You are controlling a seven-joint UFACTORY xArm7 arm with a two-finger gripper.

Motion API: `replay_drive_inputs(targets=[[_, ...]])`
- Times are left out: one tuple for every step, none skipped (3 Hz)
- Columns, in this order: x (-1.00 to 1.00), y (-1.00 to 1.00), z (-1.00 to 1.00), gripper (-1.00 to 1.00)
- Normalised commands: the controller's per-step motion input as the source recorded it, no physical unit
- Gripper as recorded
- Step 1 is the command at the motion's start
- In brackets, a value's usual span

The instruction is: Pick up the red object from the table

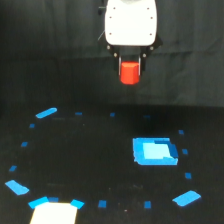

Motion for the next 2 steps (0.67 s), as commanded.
replay_drive_inputs(targets=[[0.27,-0.09,-0.01,-1.0],[0.18,0.24,0.43,-1.0]])
